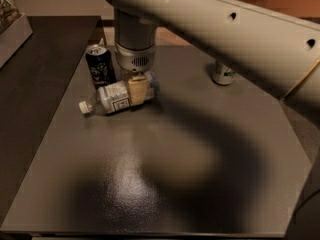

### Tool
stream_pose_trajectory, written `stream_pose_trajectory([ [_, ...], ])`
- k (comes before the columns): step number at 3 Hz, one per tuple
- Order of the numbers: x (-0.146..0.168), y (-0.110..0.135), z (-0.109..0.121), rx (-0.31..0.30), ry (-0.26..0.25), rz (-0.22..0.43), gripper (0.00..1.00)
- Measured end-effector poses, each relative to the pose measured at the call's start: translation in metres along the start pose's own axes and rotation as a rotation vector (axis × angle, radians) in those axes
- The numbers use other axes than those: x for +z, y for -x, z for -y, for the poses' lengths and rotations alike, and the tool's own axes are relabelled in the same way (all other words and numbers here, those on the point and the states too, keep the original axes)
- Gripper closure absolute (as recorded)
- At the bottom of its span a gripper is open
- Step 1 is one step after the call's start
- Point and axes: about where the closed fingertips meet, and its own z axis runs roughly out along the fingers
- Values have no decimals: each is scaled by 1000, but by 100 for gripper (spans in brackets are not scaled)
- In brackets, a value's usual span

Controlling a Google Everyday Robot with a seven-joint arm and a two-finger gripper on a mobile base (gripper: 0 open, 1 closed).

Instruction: Move blue plastic bottle near pepsi can

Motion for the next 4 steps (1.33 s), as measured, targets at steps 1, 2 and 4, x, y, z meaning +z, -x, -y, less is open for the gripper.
stream_pose_trajectory([
  [1,10,-4,10,15,-19,-6,36],
  [2,9,-3,10,14,-20,-5,13],
  [4,10,-3,10,13,-22,-5,0],
])
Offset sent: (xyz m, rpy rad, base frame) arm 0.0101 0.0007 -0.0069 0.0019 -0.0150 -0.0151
